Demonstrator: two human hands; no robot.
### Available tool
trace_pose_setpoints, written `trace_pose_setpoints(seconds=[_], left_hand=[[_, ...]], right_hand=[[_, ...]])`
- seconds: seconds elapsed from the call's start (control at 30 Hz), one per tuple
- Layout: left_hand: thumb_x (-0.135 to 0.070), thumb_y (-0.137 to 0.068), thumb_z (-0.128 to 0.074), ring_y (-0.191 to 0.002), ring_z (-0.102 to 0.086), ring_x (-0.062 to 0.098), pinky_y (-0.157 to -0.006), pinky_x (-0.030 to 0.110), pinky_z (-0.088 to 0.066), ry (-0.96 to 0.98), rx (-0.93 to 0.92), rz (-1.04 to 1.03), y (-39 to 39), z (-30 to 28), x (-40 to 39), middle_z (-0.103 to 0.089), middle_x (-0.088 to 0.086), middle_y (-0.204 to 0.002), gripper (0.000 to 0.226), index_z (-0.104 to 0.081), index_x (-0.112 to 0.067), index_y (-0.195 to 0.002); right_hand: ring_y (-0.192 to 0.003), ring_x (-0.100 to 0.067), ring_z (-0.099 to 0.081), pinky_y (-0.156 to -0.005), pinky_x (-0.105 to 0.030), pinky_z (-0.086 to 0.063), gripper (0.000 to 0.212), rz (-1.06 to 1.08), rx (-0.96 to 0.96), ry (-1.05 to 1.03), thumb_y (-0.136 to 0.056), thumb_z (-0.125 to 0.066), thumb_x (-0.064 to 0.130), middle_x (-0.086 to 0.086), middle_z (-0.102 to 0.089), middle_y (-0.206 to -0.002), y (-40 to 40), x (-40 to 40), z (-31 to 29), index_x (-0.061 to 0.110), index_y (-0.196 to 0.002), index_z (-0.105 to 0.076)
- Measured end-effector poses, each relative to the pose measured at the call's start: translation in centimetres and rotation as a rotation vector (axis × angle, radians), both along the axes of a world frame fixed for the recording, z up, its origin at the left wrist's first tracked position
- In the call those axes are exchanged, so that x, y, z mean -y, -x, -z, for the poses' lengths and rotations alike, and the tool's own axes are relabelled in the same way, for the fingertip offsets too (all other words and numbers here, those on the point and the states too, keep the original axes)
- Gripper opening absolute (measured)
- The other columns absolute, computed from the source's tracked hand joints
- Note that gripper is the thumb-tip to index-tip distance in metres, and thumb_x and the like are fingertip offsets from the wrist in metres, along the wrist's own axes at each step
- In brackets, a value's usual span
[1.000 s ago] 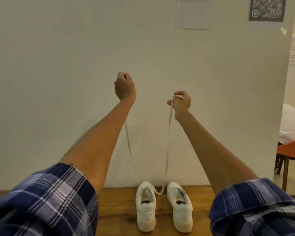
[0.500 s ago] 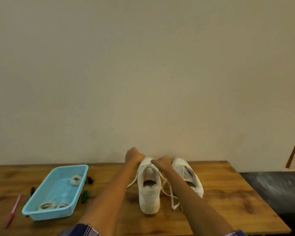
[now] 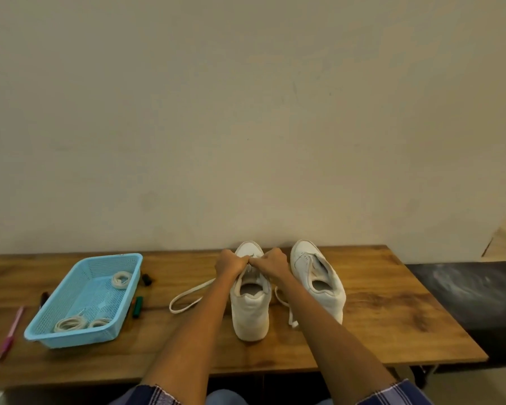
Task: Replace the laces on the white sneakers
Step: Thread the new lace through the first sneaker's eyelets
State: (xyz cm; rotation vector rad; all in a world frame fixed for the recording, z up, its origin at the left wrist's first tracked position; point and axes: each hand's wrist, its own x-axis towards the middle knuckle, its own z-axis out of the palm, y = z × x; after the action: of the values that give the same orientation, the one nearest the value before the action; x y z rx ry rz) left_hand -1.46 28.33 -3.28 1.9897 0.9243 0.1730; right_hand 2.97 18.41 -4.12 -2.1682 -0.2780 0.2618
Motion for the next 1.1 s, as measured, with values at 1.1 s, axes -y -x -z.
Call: trace_pose_setpoints(seconds=[1.1], left_hand=[[-0.032,-0.084,-0.068,-0.097,-0.063,0.03,-0.072,0.033,-0.046,0.146,0.104,-0.319,-2.0,3.2,-0.4,-0.069,0.01,-0.107,0.031,-0.068,-0.007,-0.104]], right_hand=[[-0.104,-0.025,-0.062,-0.078,-0.026,-0.046,0.029,0.249,-0.121,-0.009,-0.095,-0.052,0.018,-0.013,-0.066,-0.112,-1.9,-1.3,2.2,-0.001,-0.113,-0.064]])
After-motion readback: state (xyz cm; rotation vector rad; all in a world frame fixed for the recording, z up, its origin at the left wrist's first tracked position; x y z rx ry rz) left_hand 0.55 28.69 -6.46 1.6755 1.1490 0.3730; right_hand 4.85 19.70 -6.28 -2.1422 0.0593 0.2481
